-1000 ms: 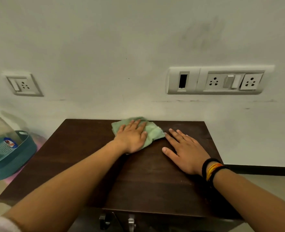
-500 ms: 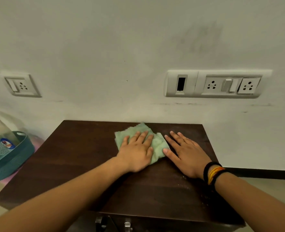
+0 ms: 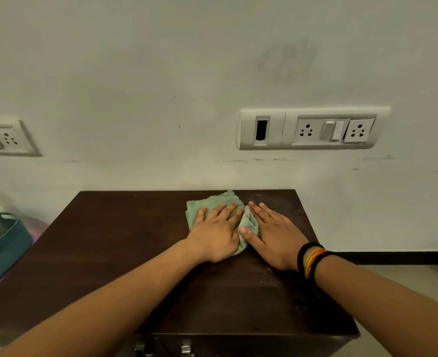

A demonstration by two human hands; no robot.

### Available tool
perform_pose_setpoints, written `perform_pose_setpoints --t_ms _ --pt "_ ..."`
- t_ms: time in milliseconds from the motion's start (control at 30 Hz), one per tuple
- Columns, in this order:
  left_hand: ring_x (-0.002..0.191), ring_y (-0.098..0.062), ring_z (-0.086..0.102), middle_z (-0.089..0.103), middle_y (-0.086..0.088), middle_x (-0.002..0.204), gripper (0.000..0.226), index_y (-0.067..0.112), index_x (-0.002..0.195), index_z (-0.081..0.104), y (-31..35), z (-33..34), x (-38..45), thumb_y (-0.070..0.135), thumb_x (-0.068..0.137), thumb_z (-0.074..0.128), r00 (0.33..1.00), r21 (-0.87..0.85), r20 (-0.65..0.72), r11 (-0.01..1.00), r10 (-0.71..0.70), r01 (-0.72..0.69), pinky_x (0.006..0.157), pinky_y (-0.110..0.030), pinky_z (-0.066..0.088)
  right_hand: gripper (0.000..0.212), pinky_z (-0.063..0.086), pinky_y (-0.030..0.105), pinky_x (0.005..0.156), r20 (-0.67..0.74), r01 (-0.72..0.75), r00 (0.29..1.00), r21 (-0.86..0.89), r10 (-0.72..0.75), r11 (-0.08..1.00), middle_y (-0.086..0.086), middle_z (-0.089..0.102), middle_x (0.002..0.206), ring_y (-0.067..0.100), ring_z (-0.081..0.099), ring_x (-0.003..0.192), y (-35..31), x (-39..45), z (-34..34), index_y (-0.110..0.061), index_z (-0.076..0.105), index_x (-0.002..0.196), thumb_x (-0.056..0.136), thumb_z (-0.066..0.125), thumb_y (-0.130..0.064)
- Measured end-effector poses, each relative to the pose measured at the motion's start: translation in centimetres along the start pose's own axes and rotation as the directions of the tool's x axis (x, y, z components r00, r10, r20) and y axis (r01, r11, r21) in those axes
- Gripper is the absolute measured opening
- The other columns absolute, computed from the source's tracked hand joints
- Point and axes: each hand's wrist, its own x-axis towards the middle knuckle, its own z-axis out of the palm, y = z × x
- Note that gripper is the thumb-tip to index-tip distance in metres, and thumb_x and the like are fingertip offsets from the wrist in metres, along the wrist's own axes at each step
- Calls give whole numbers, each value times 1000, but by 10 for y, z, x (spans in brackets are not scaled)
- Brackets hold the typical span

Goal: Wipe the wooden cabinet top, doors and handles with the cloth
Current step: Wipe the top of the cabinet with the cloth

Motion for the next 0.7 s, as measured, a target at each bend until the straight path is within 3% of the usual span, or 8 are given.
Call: perform_pose_setpoints --t_ms 67,267,467,633,700 --pt "155 -16 -1 1 8 168 59 31 159 5 0 -5 19 46 104 17 999 9 15 1000 29 -29 123 -52 1 93 2 31 123 -20 -12 1000 11 12 1000 -5 -1 170 11 -3 155 2 -1 1 -23 1 163 87 -2 -77" --pt "155 -20 3 5 5 168 59 29 160 7 -6 3 15 46 103 17 984 -10 -28 984 -177 177 122 -55 6 98 5 34 125 -36 -23 999 -14 22 1000 -6 1 170 11 -1 156 13 -9 2 -22 6 163 84 -5 -79" --pt "155 -15 -4 -2 9 168 59 31 159 2 31 -3 21 45 104 17 998 15 37 999 46 -47 123 -52 0 88 2 31 123 -49 -37 998 33 39 999 -4 0 170 11 -2 156 26 -16 1 -20 2 163 93 2 -73" --pt "155 -18 -1 1 6 169 59 30 159 5 16 -3 34 47 104 15 991 -6 12 991 -133 133 123 -52 2 86 3 31 123 -48 -34 998 -6 34 999 -4 1 170 11 -1 156 40 -19 -1 -21 4 163 94 3 -73" --pt "155 -19 -1 1 5 169 59 30 160 4 24 4 14 47 104 16 991 -2 -3 991 -134 134 123 -52 2 85 2 30 122 -54 -41 998 -9 40 999 -5 0 170 11 -2 156 40 -21 -2 -21 4 163 94 3 -72"
